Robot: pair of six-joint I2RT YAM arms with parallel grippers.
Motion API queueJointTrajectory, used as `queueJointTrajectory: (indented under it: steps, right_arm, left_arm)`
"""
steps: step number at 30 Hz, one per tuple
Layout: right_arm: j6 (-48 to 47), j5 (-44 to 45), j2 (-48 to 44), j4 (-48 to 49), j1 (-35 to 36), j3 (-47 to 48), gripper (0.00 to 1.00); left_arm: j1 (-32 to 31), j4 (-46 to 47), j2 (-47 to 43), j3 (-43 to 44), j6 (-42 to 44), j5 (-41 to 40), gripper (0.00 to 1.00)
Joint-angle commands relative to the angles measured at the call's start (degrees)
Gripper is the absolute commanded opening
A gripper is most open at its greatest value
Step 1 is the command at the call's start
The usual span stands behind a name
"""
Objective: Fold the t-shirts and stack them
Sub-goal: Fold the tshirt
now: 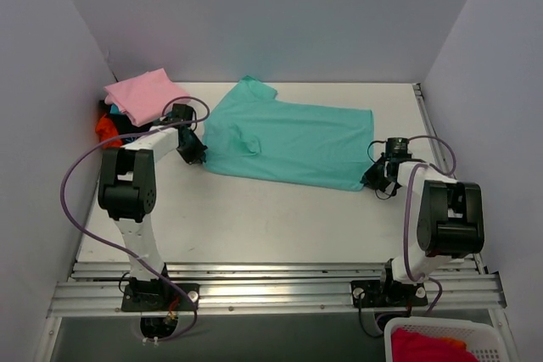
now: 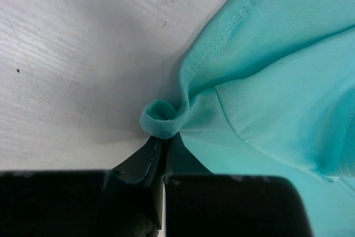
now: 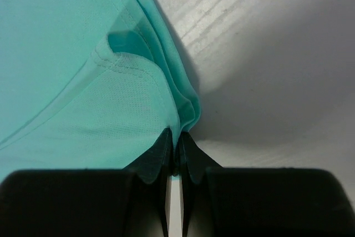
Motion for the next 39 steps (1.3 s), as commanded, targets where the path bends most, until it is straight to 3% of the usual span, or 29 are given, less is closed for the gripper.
queueJointTrajectory:
  steps: [1, 9, 21, 24, 26, 27, 29, 30, 35, 39]
  right_arm:
    - [-2.2, 4.5, -3.1, -10.4, -0.8, 0.9, 0.0]
    - [-2.1, 5.4, -10.3, -17.5, -1.8, -2.7, 0.0]
    - [-3.1, 8.7, -17.0, -29.5, -2.2, -1.3, 0.0]
    - [-2.6, 10.3, -18.3, -33.2, -2.2, 0.3, 0.01]
    - [-2.5, 12.7, -19.6, -35.3, -2.3, 1.7, 0.24]
    - [-2.3, 13.9, -20.9, -37.7, -2.3, 3.0, 0.61]
    - [-2.1, 15.0, -22.4, -41.5, -2.3, 4.8, 0.96]
    - [-2.1, 15.7, -22.9, -42.7, -2.2, 6.0, 1.0]
    - [-2.9, 18.3, -24.3, -48.1, -2.4, 14.4, 1.0]
    - [-3.0, 17.1, -21.3, -44.7, -2.6, 20.8, 1.0]
  left_arm:
    - [0.6, -1.9, -3.7, -3.2, 0.6, 0.1, 0.02]
    - [0.5, -1.9, -15.9, -17.8, -0.2, 3.3, 0.02]
    - [0.5, -10.2, -29.4, -26.7, 0.6, 3.9, 0.02]
    - [0.5, -13.8, -32.0, -27.3, 0.3, 4.4, 0.08]
    - [0.5, -16.5, -33.6, -27.2, 0.4, 5.0, 0.4]
    - [0.5, -18.7, -34.7, -26.6, 0.5, 5.2, 0.73]
    - [0.5, -20.9, -35.7, -25.8, 0.7, 5.8, 0.94]
    - [0.5, -22.2, -36.3, -24.4, 0.8, 6.0, 0.96]
    - [0.6, -29.3, -38.3, -16.6, 1.1, 6.9, 0.94]
    - [1.7, -28.5, -32.8, -4.8, 4.2, 4.1, 0.95]
